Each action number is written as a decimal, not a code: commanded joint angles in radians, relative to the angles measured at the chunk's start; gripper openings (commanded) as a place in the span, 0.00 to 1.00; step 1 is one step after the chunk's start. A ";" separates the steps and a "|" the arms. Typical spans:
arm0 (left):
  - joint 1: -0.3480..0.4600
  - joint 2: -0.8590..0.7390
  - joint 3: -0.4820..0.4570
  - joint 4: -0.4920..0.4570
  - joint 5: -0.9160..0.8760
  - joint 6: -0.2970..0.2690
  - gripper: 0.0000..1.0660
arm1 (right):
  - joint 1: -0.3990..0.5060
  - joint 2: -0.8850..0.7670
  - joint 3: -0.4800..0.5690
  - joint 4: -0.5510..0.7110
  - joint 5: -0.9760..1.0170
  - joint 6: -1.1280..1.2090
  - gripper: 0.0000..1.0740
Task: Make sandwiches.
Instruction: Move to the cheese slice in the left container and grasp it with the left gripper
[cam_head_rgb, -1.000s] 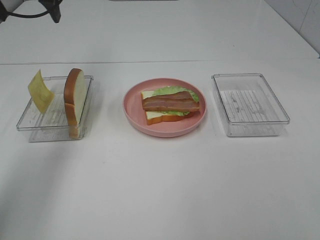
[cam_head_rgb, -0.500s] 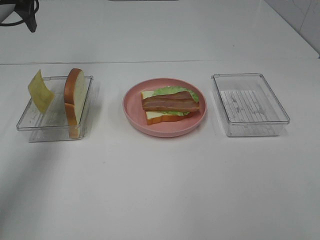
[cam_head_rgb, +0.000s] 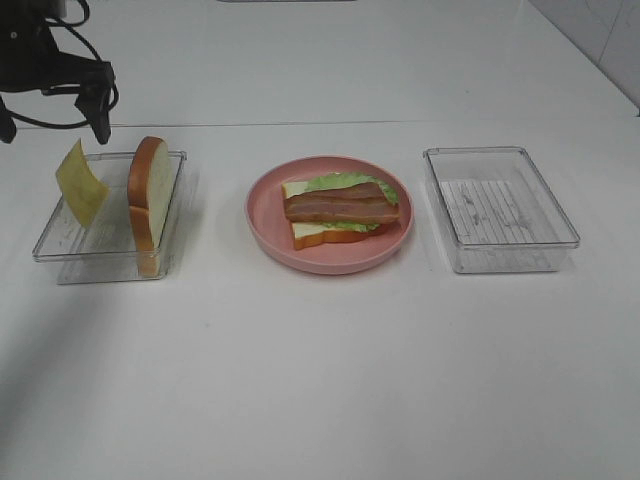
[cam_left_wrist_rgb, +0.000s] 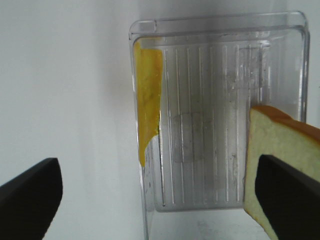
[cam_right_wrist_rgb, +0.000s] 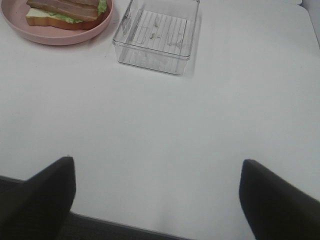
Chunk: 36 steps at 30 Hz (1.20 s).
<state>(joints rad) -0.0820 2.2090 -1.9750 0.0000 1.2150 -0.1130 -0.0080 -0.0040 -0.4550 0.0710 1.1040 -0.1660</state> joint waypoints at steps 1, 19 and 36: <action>0.002 0.059 0.007 0.000 0.025 0.007 0.92 | -0.006 -0.034 -0.002 0.005 0.000 -0.011 0.81; 0.002 0.126 0.007 0.000 -0.054 0.006 0.91 | -0.006 -0.034 -0.002 0.005 0.000 -0.011 0.81; 0.002 0.126 0.007 0.061 -0.086 -0.108 0.34 | -0.006 -0.034 -0.002 0.005 0.000 -0.011 0.81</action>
<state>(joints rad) -0.0820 2.3350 -1.9750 0.0540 1.1380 -0.2010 -0.0080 -0.0040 -0.4550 0.0710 1.1040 -0.1660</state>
